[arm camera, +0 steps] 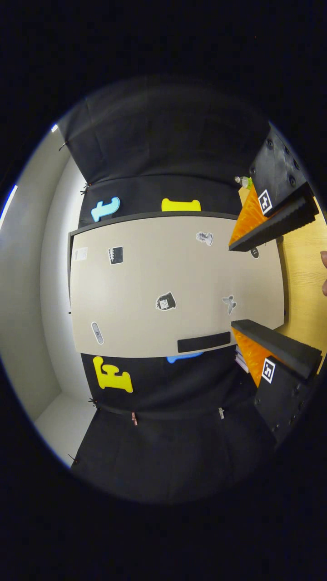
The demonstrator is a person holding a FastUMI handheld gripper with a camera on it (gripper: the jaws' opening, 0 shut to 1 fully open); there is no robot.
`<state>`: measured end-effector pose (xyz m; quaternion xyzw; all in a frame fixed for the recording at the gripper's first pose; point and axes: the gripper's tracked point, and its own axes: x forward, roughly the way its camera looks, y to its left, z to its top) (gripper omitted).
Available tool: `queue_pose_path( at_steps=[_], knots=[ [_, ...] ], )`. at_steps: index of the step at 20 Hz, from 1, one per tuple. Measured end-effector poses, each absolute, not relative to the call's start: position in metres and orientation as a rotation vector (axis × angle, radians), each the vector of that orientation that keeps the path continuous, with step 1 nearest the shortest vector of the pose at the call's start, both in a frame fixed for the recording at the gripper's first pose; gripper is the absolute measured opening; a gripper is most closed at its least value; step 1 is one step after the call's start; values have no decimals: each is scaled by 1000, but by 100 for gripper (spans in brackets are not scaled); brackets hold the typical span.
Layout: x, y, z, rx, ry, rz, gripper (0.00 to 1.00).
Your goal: Open the shoe cabinet door, grab the shoes and put them into the shoe cabinet, then close the shoe cabinet door.
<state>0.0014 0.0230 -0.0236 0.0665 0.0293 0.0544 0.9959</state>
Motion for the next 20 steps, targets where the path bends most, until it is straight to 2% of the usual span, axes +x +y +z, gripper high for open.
queue_pose_path(
  at_steps=[20],
  knots=[
    [4, 24, -25, 133, 60, 104, 98]
  ],
)
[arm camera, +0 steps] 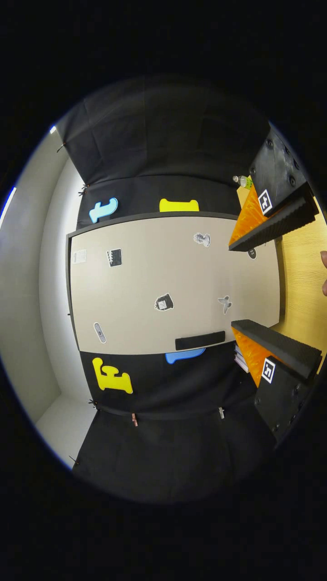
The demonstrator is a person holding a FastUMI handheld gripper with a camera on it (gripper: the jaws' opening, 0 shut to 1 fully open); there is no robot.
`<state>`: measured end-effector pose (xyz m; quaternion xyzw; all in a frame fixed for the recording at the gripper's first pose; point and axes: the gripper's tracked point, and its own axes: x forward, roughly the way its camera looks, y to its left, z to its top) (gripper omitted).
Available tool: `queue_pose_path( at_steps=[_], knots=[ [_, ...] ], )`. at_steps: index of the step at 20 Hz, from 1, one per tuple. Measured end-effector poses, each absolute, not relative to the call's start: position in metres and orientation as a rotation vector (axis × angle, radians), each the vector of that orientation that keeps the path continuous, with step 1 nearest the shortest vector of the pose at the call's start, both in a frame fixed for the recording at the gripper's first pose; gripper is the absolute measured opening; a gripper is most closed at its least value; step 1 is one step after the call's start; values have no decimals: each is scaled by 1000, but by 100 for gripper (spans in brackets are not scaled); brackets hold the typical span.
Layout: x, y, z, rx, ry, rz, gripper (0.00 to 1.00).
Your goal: Open the shoe cabinet door, grab the shoes and put them into the shoe cabinet, then close the shoe cabinet door.
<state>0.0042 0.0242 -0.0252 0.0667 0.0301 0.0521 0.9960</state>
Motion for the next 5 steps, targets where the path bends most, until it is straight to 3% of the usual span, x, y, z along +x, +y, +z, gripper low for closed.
queue_pose_path(
  at_steps=[5],
  knots=[
    [4, 11, -28, 136, 62, 107, 98]
  ],
)
